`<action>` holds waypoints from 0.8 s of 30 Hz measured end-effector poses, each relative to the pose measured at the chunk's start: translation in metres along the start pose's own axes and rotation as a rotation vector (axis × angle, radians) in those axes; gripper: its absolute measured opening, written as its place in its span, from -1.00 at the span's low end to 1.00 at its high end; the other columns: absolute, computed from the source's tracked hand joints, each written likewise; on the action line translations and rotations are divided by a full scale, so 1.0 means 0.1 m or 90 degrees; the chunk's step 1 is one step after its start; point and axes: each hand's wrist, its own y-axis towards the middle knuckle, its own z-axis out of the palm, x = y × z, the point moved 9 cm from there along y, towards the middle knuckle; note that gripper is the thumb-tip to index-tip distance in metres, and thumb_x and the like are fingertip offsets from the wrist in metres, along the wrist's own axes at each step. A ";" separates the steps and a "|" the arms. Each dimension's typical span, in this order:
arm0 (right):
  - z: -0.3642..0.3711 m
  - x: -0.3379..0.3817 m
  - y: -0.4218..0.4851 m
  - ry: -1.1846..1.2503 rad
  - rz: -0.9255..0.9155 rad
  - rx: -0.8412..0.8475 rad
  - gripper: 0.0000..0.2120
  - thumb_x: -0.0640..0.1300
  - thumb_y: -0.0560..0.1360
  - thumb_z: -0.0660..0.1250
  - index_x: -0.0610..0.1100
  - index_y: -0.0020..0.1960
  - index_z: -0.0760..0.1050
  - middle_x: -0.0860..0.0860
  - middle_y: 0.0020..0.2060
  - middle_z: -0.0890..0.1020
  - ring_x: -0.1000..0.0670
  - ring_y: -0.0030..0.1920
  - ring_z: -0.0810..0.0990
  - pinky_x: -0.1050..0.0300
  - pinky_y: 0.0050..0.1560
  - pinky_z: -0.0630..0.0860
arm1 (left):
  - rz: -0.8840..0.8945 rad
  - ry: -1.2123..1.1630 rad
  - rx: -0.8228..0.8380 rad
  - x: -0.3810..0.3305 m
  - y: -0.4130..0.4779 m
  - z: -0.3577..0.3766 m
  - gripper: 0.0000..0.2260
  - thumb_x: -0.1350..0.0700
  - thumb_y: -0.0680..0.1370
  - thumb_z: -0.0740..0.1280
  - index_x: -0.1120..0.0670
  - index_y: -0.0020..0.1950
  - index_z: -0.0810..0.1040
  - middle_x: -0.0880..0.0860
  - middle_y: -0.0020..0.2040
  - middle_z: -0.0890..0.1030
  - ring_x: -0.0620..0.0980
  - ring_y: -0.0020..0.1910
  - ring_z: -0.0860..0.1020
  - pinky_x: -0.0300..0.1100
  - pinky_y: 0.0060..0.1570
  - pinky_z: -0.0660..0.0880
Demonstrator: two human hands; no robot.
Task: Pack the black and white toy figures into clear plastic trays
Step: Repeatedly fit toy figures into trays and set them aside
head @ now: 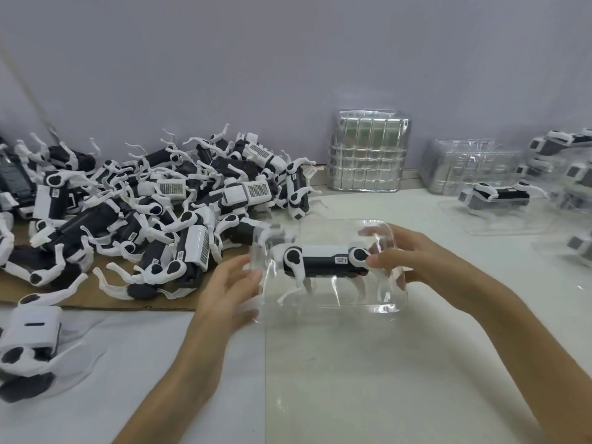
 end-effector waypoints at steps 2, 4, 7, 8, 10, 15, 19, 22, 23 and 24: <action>-0.02 -0.10 -0.02 -0.038 0.054 0.029 -0.50 0.10 0.29 0.48 0.16 0.22 0.53 -0.01 -0.01 0.60 0.06 -0.12 0.56 -0.02 0.00 0.50 | -0.015 0.005 0.017 0.02 0.01 0.00 -0.70 -0.11 0.37 0.40 -0.18 0.09 0.65 -0.03 0.17 0.64 -0.01 0.16 0.62 0.03 0.20 0.52; -0.09 -0.16 -0.04 -0.054 0.085 0.021 -0.57 0.08 0.29 0.44 0.19 0.16 0.56 0.10 -0.03 0.64 0.11 -0.12 0.59 -0.01 0.08 0.56 | -0.014 0.027 0.045 0.01 0.00 0.04 -0.70 -0.08 0.38 0.39 -0.15 0.10 0.66 -0.05 0.18 0.65 -0.02 0.18 0.61 0.01 0.20 0.50; -0.20 -0.21 -0.04 -0.075 0.110 -0.006 -0.57 0.08 0.25 0.37 0.16 0.13 0.57 0.08 -0.01 0.65 0.07 -0.06 0.60 0.06 -0.05 0.58 | -0.023 0.043 0.095 0.04 -0.02 0.11 -0.68 -0.04 0.41 0.37 -0.07 0.14 0.66 -0.02 0.22 0.64 0.05 0.18 0.62 0.01 0.17 0.51; -0.24 -0.22 -0.05 -0.073 0.115 -0.012 -0.57 0.06 0.28 0.37 0.13 0.16 0.56 0.03 0.04 0.65 0.00 0.01 0.61 0.07 -0.08 0.57 | -0.032 0.040 0.117 0.06 -0.03 0.14 -0.68 -0.03 0.42 0.37 -0.05 0.15 0.66 0.00 0.23 0.63 0.09 0.18 0.62 0.01 0.15 0.51; -0.32 -0.24 -0.07 -0.062 0.116 -0.011 -0.55 0.03 0.29 0.38 0.13 0.18 0.55 0.00 0.10 0.64 -0.05 0.07 0.61 0.11 -0.13 0.57 | -0.039 0.034 0.164 0.08 -0.07 0.22 -0.67 -0.03 0.42 0.38 -0.02 0.17 0.65 0.02 0.25 0.62 0.12 0.18 0.62 -0.01 0.12 0.49; -0.61 -0.31 -0.09 -0.041 0.103 -0.044 -0.63 0.00 0.31 0.39 0.17 0.11 0.62 0.07 0.10 0.64 0.02 0.14 0.60 0.15 -0.04 0.52 | -0.031 0.077 0.235 0.07 -0.15 0.36 -0.56 -0.15 0.36 0.43 -0.05 0.20 0.64 -0.05 0.27 0.61 0.01 0.24 0.60 -0.03 0.17 0.45; -1.02 -0.37 -0.12 -0.089 0.104 -0.287 -0.61 -0.17 0.43 0.45 0.07 0.22 0.57 0.02 0.20 0.57 -0.02 0.19 0.52 0.07 0.11 0.39 | -0.040 0.085 0.246 0.12 -0.12 0.37 -0.54 -0.18 0.35 0.45 -0.08 0.22 0.63 -0.10 0.29 0.59 0.00 0.24 0.60 -0.04 0.16 0.46; -1.05 0.12 -0.29 -0.213 -0.115 -0.471 -0.65 -0.27 0.44 0.42 0.09 0.13 0.61 0.08 0.02 0.64 0.09 -0.09 0.59 0.29 -0.11 0.43 | -0.033 0.074 0.229 0.13 -0.07 0.34 -0.51 -0.19 0.30 0.47 -0.09 0.21 0.64 -0.11 0.28 0.60 0.03 0.19 0.64 -0.04 0.12 0.49; -0.93 0.26 -0.30 -0.211 -0.178 -0.434 -0.71 -0.24 0.45 0.42 0.11 0.05 0.63 0.13 -0.09 0.65 0.10 -0.20 0.57 0.36 -0.18 0.43 | -0.032 0.073 0.220 0.14 -0.06 0.33 -0.50 -0.19 0.28 0.47 -0.09 0.19 0.65 -0.10 0.26 0.61 0.03 0.16 0.65 -0.04 0.09 0.50; -0.75 0.35 -0.29 -0.206 -0.209 -0.352 -0.76 -0.18 0.46 0.43 0.14 0.00 0.65 0.14 -0.16 0.65 0.09 -0.26 0.56 0.38 -0.19 0.44 | -0.032 0.070 0.215 0.15 -0.04 0.33 -0.49 -0.19 0.26 0.47 -0.09 0.18 0.66 -0.09 0.24 0.62 0.04 0.14 0.66 -0.05 0.06 0.50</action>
